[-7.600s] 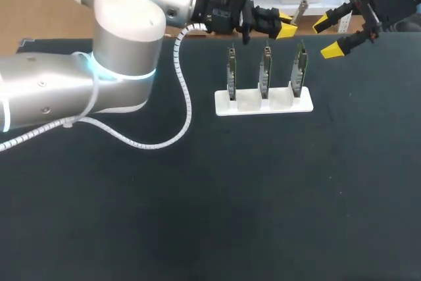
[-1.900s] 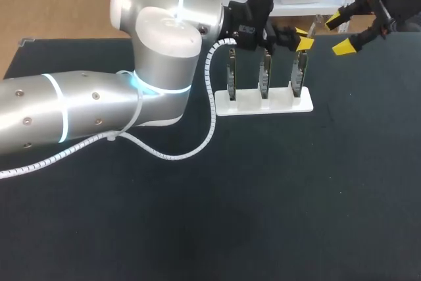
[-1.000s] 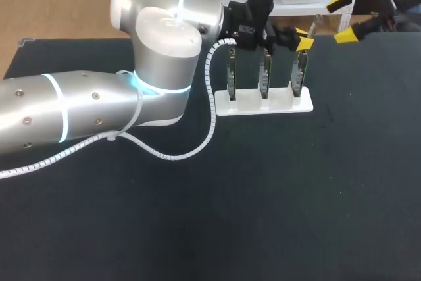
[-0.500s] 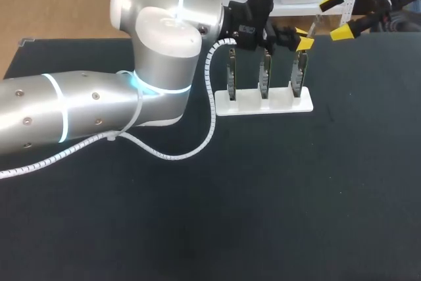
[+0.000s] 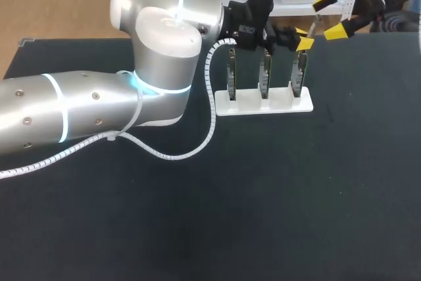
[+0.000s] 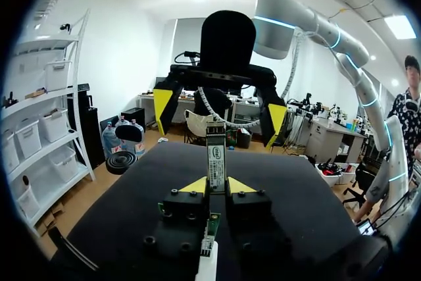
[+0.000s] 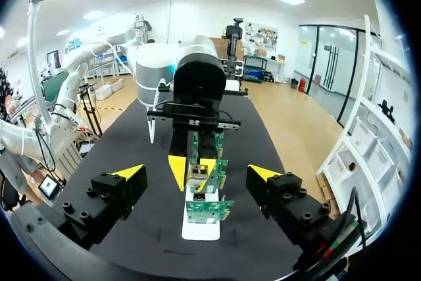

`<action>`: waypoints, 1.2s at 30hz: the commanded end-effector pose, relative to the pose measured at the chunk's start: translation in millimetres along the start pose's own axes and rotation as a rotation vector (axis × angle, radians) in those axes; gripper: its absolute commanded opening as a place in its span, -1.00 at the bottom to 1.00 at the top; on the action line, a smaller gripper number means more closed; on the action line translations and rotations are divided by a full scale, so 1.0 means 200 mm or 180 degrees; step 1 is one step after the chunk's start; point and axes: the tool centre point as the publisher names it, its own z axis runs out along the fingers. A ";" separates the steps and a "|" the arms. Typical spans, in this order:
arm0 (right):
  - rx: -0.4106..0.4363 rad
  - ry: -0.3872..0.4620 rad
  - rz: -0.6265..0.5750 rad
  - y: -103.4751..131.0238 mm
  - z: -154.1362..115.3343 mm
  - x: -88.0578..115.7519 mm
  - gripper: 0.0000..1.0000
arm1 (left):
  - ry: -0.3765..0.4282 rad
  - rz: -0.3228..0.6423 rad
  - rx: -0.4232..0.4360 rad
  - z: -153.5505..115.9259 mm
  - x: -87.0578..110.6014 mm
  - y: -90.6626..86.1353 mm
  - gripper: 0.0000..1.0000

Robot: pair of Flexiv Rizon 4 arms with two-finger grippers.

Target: Pick up the optical module with the left hand, and insert it into the network port with the right hand.

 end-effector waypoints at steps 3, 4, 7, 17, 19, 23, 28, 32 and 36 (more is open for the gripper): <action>-0.0003 0.0003 -0.0015 0.01 0.01 -0.01 1.00 | 0.0006 -0.0001 -0.0001 0.00 0.00 0.00 -1.00; -0.0005 0.0004 -0.0014 0.01 0.01 -0.01 1.00 | 0.0006 -0.0001 -0.0001 0.00 0.00 0.00 -1.00; -0.0013 0.0002 -0.0018 0.01 0.02 -0.01 1.00 | 0.0006 -0.0001 -0.0001 0.00 0.00 0.00 -1.00; -0.0025 0.0003 -0.0014 0.01 0.02 -0.02 1.00 | 0.0006 -0.0001 -0.0001 0.00 0.00 0.00 -1.00; -0.0028 0.0003 -0.0013 0.01 0.02 -0.02 1.00 | 0.0006 -0.0001 -0.0001 0.00 0.00 0.00 -1.00; -0.0037 0.0003 -0.0018 0.01 0.02 -0.02 1.00 | 0.0006 -0.0001 -0.0001 0.00 0.00 0.00 -1.00; -0.0031 0.0004 -0.0025 0.01 0.03 -0.03 1.00 | 0.0006 -0.0001 -0.0001 0.00 0.00 0.00 -1.00; -0.0043 0.0011 -0.0030 0.00 0.03 -0.03 1.00 | 0.0006 -0.0001 -0.0001 0.00 0.00 0.00 -1.00; -0.0048 0.0013 -0.0031 0.00 0.03 -0.03 1.00 | 0.0006 -0.0001 -0.0001 0.00 0.00 0.00 -1.00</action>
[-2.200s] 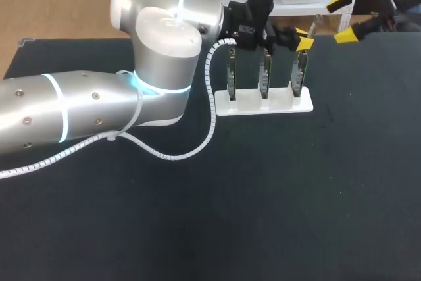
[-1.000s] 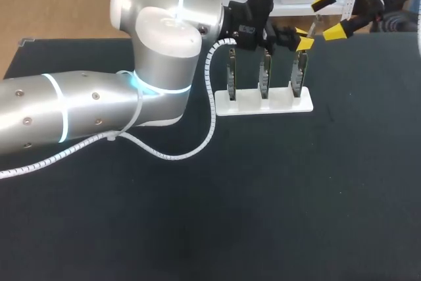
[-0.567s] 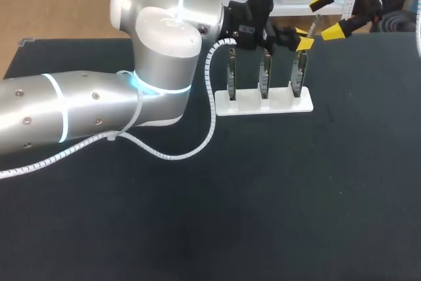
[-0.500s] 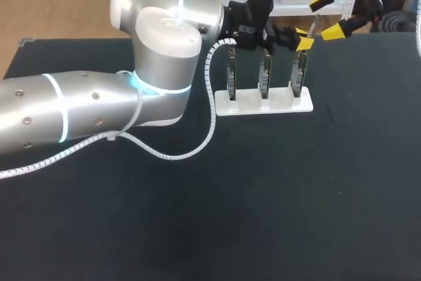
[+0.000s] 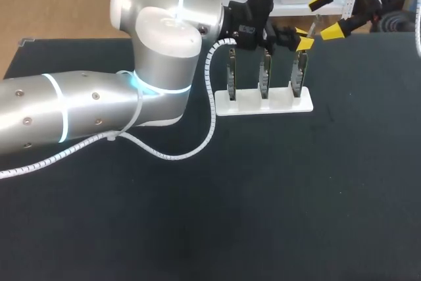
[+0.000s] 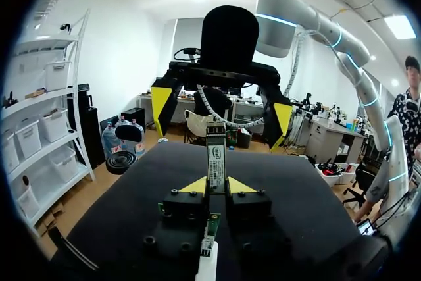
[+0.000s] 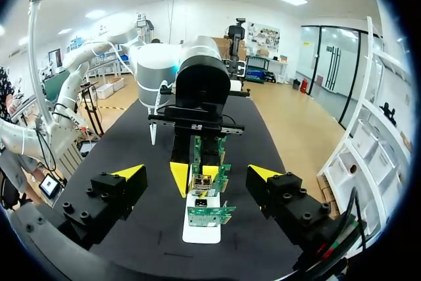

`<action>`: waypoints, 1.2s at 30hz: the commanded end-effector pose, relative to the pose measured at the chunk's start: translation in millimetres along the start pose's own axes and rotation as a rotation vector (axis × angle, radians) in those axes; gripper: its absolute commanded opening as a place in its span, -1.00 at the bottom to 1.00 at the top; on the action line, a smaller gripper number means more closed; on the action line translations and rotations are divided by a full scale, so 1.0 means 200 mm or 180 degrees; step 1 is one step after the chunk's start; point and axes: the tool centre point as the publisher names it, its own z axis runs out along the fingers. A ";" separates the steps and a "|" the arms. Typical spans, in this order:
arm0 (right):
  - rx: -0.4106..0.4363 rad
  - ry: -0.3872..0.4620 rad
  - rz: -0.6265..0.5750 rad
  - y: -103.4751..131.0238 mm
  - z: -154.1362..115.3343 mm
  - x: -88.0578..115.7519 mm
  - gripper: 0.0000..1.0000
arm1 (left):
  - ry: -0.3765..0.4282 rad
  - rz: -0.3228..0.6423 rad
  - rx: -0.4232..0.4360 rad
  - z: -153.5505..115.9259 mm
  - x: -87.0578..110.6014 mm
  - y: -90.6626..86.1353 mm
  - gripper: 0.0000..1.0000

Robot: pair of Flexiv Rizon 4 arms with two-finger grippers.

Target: Pick up the optical module with the left hand, and insert it into the network port with the right hand.

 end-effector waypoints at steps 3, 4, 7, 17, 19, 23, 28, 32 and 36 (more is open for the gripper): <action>-0.0007 0.0002 0.0006 -0.01 0.00 0.00 1.00 | 0.0006 -0.0001 -0.0001 0.00 0.00 0.00 -1.00; -0.0004 0.0002 0.0008 -0.01 0.00 0.00 1.00 | 0.0006 -0.0001 -0.0001 0.00 0.00 0.00 -1.00; -0.0001 0.0001 0.0009 -0.01 0.00 0.00 0.48 | 0.0006 -0.0001 -0.0001 0.00 0.00 0.00 -1.00; 0.0011 0.0013 0.0008 -0.01 0.01 0.01 -1.00 | 0.0006 -0.0001 -0.0001 0.00 0.00 0.00 -1.00; 0.0013 0.0013 0.0011 -0.01 0.01 0.01 -1.00 | 0.0006 -0.0001 -0.0001 0.00 0.00 0.00 -1.00; 0.0012 0.0013 0.0017 -0.01 0.01 0.01 -1.00 | 0.0006 -0.0001 -0.0001 0.00 0.00 0.00 -1.00; 0.0014 0.0014 0.0015 0.00 0.01 0.01 -1.00 | 0.0006 -0.0001 -0.0001 0.00 0.00 0.00 -1.00; 0.0010 0.0014 0.0012 0.00 0.01 0.01 -1.00 | 0.0006 -0.0001 -0.0001 0.00 0.00 0.00 -1.00; 0.0011 0.0011 0.0007 0.00 0.01 0.01 -1.00 | 0.0006 -0.0001 -0.0001 0.00 0.00 0.00 1.00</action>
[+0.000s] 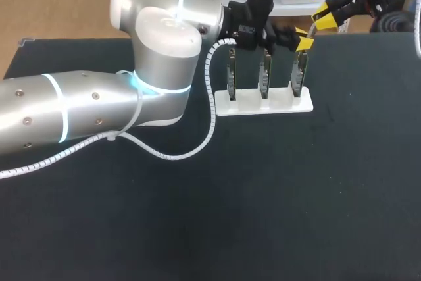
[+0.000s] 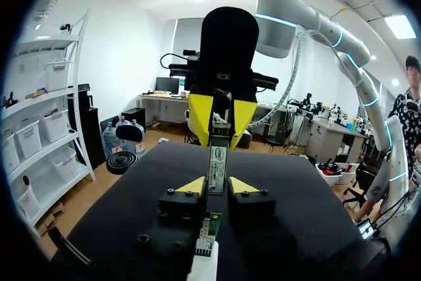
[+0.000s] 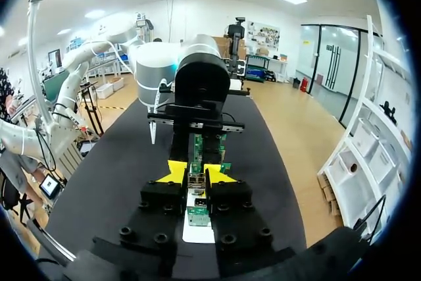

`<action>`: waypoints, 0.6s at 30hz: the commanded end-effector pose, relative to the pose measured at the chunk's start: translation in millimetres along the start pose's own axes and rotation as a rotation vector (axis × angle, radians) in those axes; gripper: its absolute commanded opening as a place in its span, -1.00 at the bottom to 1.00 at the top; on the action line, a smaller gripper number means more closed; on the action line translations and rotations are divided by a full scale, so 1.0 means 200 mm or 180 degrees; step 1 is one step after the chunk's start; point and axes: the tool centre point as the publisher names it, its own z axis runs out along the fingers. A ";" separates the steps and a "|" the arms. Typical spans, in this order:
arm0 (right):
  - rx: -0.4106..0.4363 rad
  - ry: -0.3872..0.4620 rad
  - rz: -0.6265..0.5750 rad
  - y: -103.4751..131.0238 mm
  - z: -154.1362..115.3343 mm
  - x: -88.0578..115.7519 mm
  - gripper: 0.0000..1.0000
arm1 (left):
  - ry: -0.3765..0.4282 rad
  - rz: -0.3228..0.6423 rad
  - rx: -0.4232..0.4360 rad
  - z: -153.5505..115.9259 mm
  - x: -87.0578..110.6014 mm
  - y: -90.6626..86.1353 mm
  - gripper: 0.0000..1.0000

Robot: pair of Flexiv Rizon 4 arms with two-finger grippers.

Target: Pick up the optical module with the left hand, and insert it into the network port with the right hand.

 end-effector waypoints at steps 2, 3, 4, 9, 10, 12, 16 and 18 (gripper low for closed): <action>0.0017 0.0001 -0.0006 0.00 0.00 0.00 -1.00 | 0.0007 -0.0002 0.0001 0.00 0.00 0.00 1.00; 0.0023 0.0002 -0.0003 0.01 0.00 0.00 -1.00 | 0.0007 -0.0002 0.0001 0.00 0.00 0.00 1.00; 0.0025 0.0001 -0.0003 0.01 0.00 0.00 -1.00 | 0.0007 -0.0002 0.0001 0.00 0.00 0.00 1.00; 0.0025 0.0007 -0.0004 0.01 0.00 0.00 -1.00 | 0.0007 -0.0002 0.0001 0.00 0.00 0.00 1.00; 0.0028 0.0009 -0.0003 0.01 0.00 0.00 -1.00 | 0.0007 -0.0002 0.0001 0.00 0.00 0.00 1.00; 0.0034 0.0009 -0.0002 0.02 0.00 0.00 -1.00 | 0.0007 -0.0002 0.0001 0.00 0.00 0.00 1.00; 0.0039 0.0010 0.0001 0.02 0.00 0.00 -1.00 | 0.0024 0.0023 -0.0003 0.00 -0.01 0.00 1.00; 0.0040 0.0009 -0.0001 0.02 0.00 0.00 -1.00 | 0.0032 0.0046 -0.0011 -0.01 -0.02 0.00 1.00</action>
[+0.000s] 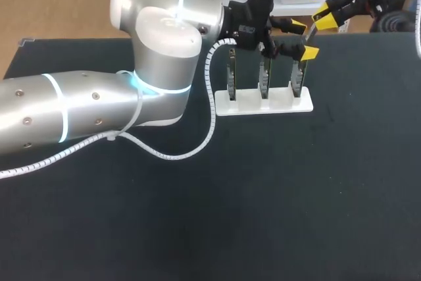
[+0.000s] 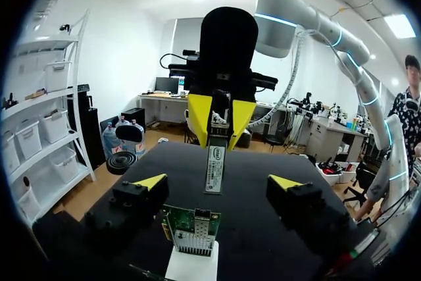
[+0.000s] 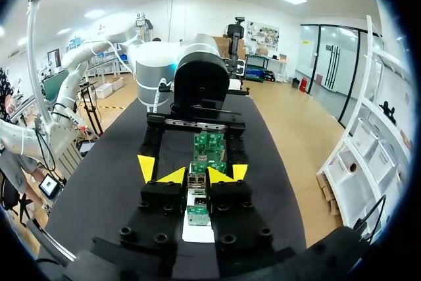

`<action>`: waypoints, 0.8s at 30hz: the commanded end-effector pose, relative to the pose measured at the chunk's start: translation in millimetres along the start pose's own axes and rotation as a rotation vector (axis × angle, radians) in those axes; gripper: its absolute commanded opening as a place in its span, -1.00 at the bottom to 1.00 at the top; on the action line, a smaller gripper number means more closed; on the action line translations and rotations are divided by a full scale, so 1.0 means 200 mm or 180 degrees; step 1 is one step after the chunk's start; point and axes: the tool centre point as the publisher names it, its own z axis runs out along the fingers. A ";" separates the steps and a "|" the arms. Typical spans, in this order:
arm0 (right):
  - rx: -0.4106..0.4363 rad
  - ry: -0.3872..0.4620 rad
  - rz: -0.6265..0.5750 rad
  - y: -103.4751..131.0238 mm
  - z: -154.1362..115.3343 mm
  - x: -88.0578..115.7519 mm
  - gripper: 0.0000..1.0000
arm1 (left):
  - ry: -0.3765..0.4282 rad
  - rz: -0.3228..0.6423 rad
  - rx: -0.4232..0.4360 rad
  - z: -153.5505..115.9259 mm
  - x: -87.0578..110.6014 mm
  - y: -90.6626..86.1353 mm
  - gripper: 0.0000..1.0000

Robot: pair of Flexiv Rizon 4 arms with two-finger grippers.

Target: Pick up the optical module with the left hand, and insert it into the network port with the right hand.

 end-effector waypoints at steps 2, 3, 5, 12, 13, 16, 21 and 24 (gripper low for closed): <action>0.0024 0.0003 -0.0006 0.01 0.00 0.00 -1.00 | 0.0043 0.0040 -0.0014 -0.01 -0.02 0.00 1.00; 0.0024 0.0003 -0.0009 0.01 0.00 0.00 -1.00 | 0.0054 0.0051 -0.0016 -0.01 -0.03 0.00 1.00; 0.0023 0.0004 -0.0012 0.01 0.00 0.00 -1.00 | 0.0087 0.0084 -0.0015 -0.02 -0.03 0.00 1.00; 0.0027 0.0012 -0.0011 0.00 -0.01 0.00 -1.00 | 0.0230 0.0205 -0.0015 -0.05 -0.06 0.00 1.00; 0.0030 0.0010 -0.0010 0.00 -0.01 0.00 -1.00 | 0.0269 0.0221 -0.0010 -0.05 -0.06 0.00 1.00; 0.0023 0.0011 -0.0010 0.00 -0.01 0.00 -1.00 | 0.0401 0.0248 0.0001 -0.08 -0.07 0.00 1.00; 0.0015 0.0008 -0.0013 0.00 0.00 0.00 -1.00 | 0.0443 0.0232 -0.0028 -0.12 -0.07 0.00 1.00; 0.0009 0.0010 -0.0017 0.00 0.00 0.00 -1.00 | 0.0534 0.0226 -0.0065 -0.13 -0.06 0.00 1.00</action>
